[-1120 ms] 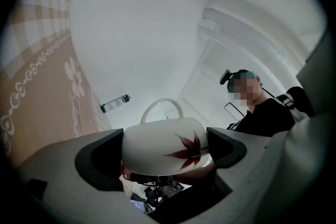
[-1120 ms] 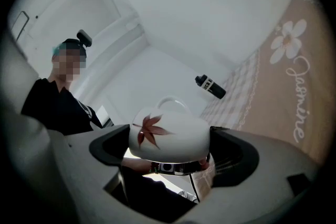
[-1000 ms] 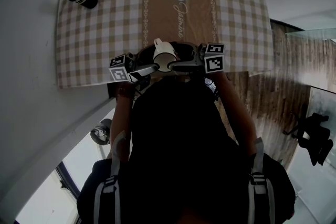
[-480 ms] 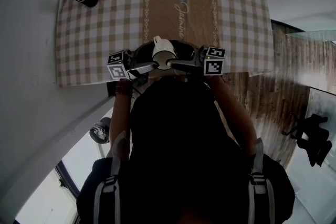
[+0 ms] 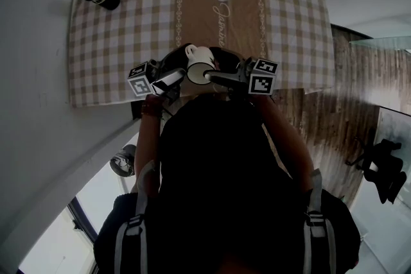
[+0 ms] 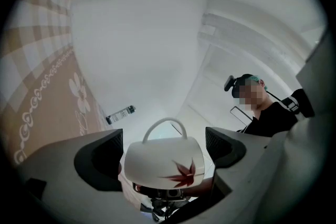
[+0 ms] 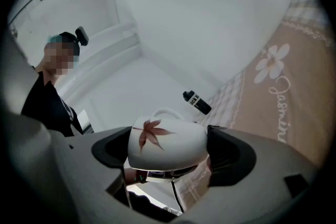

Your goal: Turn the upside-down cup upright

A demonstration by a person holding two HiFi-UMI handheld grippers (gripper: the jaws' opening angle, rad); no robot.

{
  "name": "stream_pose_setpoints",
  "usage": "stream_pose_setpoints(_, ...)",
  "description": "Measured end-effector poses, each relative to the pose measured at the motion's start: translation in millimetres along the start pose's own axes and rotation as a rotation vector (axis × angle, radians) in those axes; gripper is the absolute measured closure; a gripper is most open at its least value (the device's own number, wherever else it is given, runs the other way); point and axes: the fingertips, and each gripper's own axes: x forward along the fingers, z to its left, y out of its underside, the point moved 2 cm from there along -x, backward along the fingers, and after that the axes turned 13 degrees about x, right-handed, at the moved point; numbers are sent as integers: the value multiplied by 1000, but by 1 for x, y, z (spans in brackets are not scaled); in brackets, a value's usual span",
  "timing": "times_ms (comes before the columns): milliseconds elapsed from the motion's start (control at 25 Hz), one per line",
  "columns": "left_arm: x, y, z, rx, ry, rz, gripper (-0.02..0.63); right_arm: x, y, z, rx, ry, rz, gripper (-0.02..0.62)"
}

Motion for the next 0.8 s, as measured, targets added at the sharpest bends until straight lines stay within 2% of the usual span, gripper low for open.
stream_pose_setpoints(80,0,-5,2,-6,-3,-20,128,-1,1,-3,-14,23,2,146)
stream_pose_setpoints(120,1,-5,2,-7,0,-16,151,-1,2,-4,-25,34,5,146)
stream_pose_setpoints(280,3,6,5,-14,-19,44,155,-1,6,-11,-117,100,38,146)
stream_pose_setpoints(360,3,10,9,-25,-45,70,168,-1,7,-16,-224,168,76,146)
stream_pose_setpoints(480,3,18,21,-13,-132,145,234,2,11,-25,-446,290,167,147)
stream_pose_setpoints(560,2,24,32,22,-215,221,289,5,17,-28,-587,348,233,147)
stream_pose_setpoints(600,0,25,36,47,-253,251,352,7,20,-28,-644,369,250,147)
stream_pose_setpoints(680,-3,23,43,89,-320,287,418,5,16,-24,-767,425,218,150)
stream_pose_setpoints(720,-6,23,48,96,-351,303,380,1,9,-21,-842,475,169,321)
stream_pose_setpoints(760,-9,25,53,94,-375,323,336,-3,1,-22,-908,530,125,526)
stream_pose_setpoints(800,-11,27,59,89,-398,342,345,-6,-3,-28,-945,569,111,514)
